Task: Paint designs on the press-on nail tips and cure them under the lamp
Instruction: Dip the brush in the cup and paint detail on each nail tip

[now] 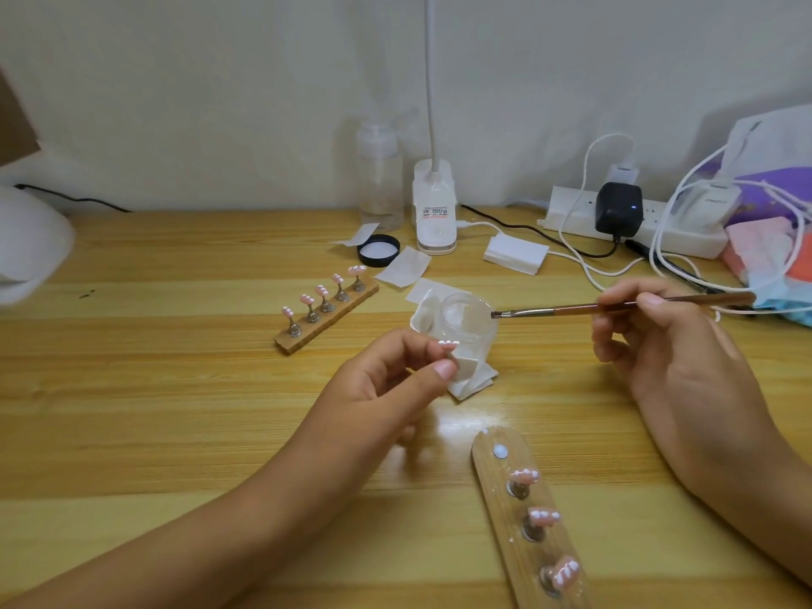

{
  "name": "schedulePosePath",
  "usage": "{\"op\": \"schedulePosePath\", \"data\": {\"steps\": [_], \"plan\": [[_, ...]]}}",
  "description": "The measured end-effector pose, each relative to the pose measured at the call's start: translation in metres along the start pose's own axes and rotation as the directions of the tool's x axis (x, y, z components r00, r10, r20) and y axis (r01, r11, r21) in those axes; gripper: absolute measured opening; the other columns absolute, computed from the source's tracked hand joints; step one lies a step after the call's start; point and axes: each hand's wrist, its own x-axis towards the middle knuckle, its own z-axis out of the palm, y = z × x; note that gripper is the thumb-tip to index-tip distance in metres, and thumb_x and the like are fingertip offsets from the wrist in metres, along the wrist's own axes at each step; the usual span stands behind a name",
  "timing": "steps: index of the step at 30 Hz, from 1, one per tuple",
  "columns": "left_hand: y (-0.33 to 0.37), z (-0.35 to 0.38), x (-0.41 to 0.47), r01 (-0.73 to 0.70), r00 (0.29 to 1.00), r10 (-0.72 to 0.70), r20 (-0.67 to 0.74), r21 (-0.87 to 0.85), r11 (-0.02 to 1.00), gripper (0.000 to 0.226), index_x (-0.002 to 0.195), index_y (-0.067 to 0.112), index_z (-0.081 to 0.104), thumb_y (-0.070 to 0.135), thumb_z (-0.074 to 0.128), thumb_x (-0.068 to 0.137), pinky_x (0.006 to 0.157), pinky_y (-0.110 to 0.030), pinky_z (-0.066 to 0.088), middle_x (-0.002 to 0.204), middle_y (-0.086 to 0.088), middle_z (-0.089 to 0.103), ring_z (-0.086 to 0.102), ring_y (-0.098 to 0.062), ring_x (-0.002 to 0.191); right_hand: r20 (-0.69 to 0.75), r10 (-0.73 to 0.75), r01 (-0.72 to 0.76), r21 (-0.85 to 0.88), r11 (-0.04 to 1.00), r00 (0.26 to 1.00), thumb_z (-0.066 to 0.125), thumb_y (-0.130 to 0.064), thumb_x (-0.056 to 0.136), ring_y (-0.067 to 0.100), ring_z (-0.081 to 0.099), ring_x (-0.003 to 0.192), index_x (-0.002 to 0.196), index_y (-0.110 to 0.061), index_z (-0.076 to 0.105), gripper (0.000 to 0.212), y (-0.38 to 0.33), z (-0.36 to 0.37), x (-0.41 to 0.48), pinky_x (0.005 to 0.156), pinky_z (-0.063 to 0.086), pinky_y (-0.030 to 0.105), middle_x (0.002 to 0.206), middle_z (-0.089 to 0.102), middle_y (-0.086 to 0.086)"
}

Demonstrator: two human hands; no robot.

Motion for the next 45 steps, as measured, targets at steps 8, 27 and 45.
{"op": "schedulePosePath", "data": {"steps": [8, 27, 45], "plan": [[0.002, 0.002, -0.001, 0.006, 1.000, -0.006, 0.014, -0.025, 1.000, 0.006, 0.081, 0.024, 0.070, 0.022, 0.068, 0.076, 0.059, -0.011, 0.045, 0.081, 0.013, 0.071, 0.059, 0.003, 0.066, 0.006, 0.010, -0.010, 0.141, 0.990, 1.000, 0.037, -0.017, 0.091, 0.006, 0.057, 0.070, 0.074, -0.026, 0.072, 0.040, -0.001, -0.003, 0.000, 0.064, 0.048, 0.017, 0.076, 0.061, -0.008], [0.002, 0.003, -0.001, 0.002, 1.000, -0.005, 0.028, 0.074, 0.997, 0.007, 0.077, 0.031, 0.074, 0.025, 0.072, 0.074, 0.066, -0.014, 0.047, 0.079, 0.007, 0.068, 0.057, -0.003, 0.071, 0.187, 0.014, -0.045, 0.158, 0.986, 0.982, 0.037, -0.012, 0.082, 0.010, 0.057, 0.065, 0.070, -0.022, 0.070, 0.037, -0.002, 0.002, -0.005, 0.064, 0.050, 0.018, 0.072, 0.061, -0.003], [0.007, 0.004, -0.001, -0.027, 0.999, 0.028, 0.041, -0.006, 1.000, 0.009, 0.077, 0.027, 0.075, 0.019, 0.077, 0.077, 0.064, -0.012, 0.049, 0.083, 0.010, 0.074, 0.062, -0.001, 0.069, 0.092, -0.038, 0.025, 0.140, 0.990, 0.995, 0.045, -0.017, 0.094, 0.009, 0.059, 0.065, 0.076, -0.026, 0.072, 0.033, -0.005, 0.002, -0.006, 0.065, 0.051, 0.019, 0.075, 0.064, -0.006]]}}
